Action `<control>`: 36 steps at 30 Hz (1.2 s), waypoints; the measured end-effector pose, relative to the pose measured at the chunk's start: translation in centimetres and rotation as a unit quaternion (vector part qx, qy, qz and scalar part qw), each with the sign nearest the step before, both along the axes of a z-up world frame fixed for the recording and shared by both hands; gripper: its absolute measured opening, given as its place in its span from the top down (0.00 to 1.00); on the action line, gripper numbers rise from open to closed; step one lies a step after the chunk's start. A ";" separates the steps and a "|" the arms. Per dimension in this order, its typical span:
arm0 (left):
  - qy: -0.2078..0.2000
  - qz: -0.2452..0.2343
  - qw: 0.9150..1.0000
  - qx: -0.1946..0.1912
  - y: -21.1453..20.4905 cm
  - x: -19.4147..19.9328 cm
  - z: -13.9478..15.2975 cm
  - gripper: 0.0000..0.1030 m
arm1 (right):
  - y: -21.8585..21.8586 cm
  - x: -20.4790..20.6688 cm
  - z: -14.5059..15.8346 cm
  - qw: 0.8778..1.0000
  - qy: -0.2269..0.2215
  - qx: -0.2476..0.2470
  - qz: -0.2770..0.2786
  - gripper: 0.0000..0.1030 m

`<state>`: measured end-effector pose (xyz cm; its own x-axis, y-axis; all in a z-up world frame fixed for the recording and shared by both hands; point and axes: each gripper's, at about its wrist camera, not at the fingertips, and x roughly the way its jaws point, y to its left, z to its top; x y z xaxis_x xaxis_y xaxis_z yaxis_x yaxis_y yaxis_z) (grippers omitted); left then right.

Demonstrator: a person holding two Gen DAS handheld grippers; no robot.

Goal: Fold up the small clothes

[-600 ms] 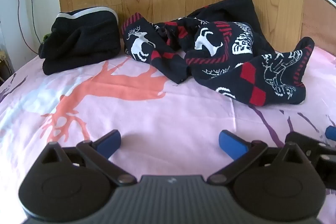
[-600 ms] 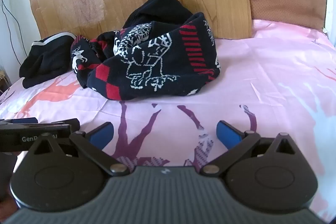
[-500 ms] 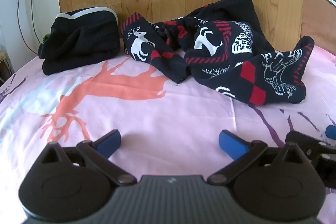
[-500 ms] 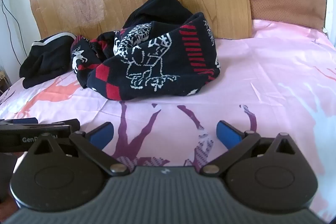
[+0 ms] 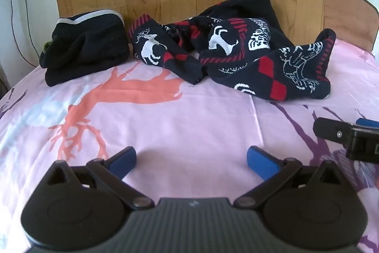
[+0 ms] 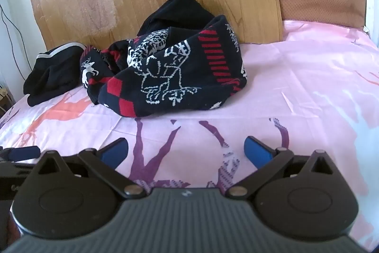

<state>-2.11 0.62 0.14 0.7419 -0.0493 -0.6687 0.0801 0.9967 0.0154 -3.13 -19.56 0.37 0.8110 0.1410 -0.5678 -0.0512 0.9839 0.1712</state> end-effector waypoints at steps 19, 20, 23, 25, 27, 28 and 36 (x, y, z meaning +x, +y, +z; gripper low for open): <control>-0.088 0.028 0.994 -0.054 2.2 1.5 1.7 0.00 | -0.2 -0.1 0.1 1.000 0.000 0.003 -0.002 0.00; -0.075 0.032 0.994 -0.069 2.6 2.0 1.5 0.00 | -0.2 0.0 0.1 1.000 0.000 0.004 -0.002 0.00; -0.064 0.044 0.992 -0.095 3.8 2.2 1.2 0.00 | -0.2 -0.1 0.0 1.000 -0.001 0.003 -0.003 0.00; -0.069 0.048 0.991 -0.103 4.2 1.9 1.1 0.00 | -0.1 0.0 0.0 1.000 0.000 0.000 -0.004 0.00; -0.073 0.047 0.991 -0.104 4.2 1.8 1.1 0.00 | -0.1 0.0 0.0 1.000 0.000 -0.002 -0.004 0.00; -0.075 0.046 0.991 -0.103 4.2 1.7 1.1 0.00 | -0.1 0.0 0.0 1.000 0.000 -0.001 -0.005 0.00; -0.070 0.038 0.992 -0.096 3.9 1.7 1.2 0.00 | -0.3 -0.1 0.0 1.000 -0.001 0.003 -0.006 0.00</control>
